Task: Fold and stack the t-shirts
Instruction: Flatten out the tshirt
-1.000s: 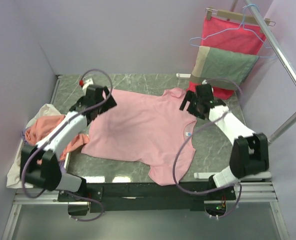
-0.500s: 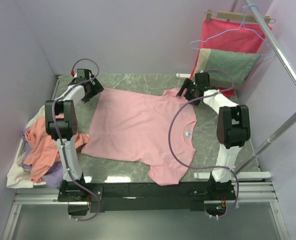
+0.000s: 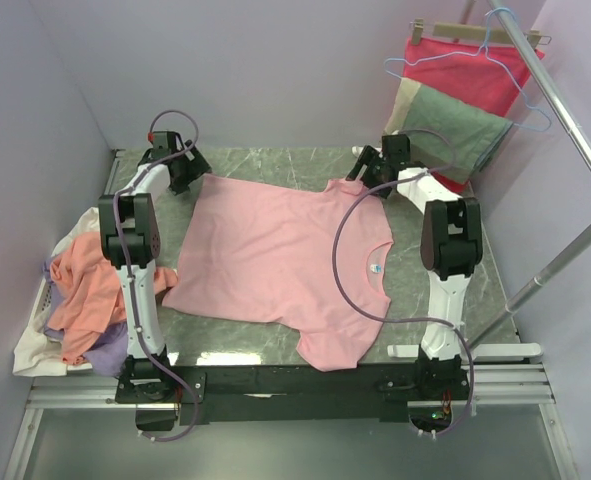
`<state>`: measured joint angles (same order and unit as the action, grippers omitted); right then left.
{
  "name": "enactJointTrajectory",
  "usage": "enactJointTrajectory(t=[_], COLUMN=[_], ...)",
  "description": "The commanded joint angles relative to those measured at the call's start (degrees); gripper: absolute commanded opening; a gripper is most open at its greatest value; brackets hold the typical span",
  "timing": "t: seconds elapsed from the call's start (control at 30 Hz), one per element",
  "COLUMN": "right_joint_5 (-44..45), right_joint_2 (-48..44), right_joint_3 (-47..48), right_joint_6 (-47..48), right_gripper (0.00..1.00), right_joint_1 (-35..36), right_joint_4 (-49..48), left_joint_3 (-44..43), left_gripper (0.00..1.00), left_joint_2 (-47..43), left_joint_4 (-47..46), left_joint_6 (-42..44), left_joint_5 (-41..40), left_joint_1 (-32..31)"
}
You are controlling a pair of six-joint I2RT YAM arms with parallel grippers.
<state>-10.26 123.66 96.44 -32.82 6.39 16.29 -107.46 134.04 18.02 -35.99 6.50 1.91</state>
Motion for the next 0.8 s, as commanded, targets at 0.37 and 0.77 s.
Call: enactJointTrajectory(t=[0.37, 0.77], right_joint_5=[4.8, 9.7], right_joint_2=[9.4, 12.1], right_joint_3=[15.2, 19.7], right_joint_6=[1.3, 3.9], right_gripper=[0.67, 0.18], right_joint_1=[1.2, 2.0], right_joint_4=[5.7, 8.8], left_joint_3=[-4.3, -6.6], left_gripper=[0.76, 0.56], left_joint_2=[6.1, 8.5], left_joint_4=[-1.1, -0.4], left_joint_6=[0.4, 1.2], left_joint_5=[5.4, 6.2], left_joint_1=[0.3, 0.4])
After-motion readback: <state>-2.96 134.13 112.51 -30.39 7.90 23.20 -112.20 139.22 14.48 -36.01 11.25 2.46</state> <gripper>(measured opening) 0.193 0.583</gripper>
